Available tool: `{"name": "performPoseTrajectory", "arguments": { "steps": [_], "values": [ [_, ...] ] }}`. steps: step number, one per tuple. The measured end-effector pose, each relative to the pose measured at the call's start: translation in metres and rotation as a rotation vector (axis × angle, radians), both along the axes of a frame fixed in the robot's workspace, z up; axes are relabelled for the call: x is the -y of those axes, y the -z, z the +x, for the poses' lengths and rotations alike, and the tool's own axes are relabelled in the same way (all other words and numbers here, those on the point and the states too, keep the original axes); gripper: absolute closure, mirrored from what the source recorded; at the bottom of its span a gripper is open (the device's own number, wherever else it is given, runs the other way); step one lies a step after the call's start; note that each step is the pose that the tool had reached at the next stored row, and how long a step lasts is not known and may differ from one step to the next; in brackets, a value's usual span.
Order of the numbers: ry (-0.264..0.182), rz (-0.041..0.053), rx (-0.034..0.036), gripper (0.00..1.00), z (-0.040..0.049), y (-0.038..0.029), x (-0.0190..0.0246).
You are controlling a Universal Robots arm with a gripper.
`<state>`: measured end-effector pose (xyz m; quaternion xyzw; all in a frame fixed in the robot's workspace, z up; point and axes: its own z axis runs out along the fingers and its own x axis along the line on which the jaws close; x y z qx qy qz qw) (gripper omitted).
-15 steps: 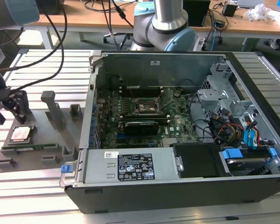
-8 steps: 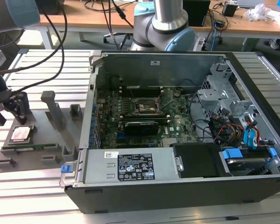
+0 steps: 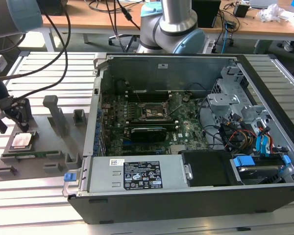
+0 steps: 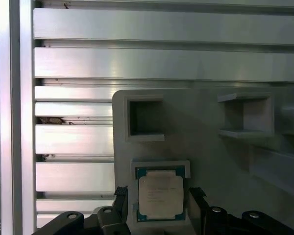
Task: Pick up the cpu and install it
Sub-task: 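Pick up the cpu and move it towards the insertion slot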
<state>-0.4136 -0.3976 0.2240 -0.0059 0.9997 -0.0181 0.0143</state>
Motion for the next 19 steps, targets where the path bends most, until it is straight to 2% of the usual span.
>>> {"name": "performPoseTrajectory", "arguments": {
  "steps": [6,10,11,14,19],
  "values": [
    [-0.007,-0.0038,-0.0003,0.4,0.0025,0.0084,0.0006],
    [-0.066,-0.0087,-0.0002,0.4,0.0038,0.0139,0.0013],
    [-0.068,-0.0046,0.0001,0.4,0.0038,0.0159,0.0071],
    [-0.069,0.0055,0.0004,0.4,0.0054,0.0182,0.014],
    [-0.069,0.0093,-0.0002,0.4,0.0079,0.0216,0.0147]
  ]
}}
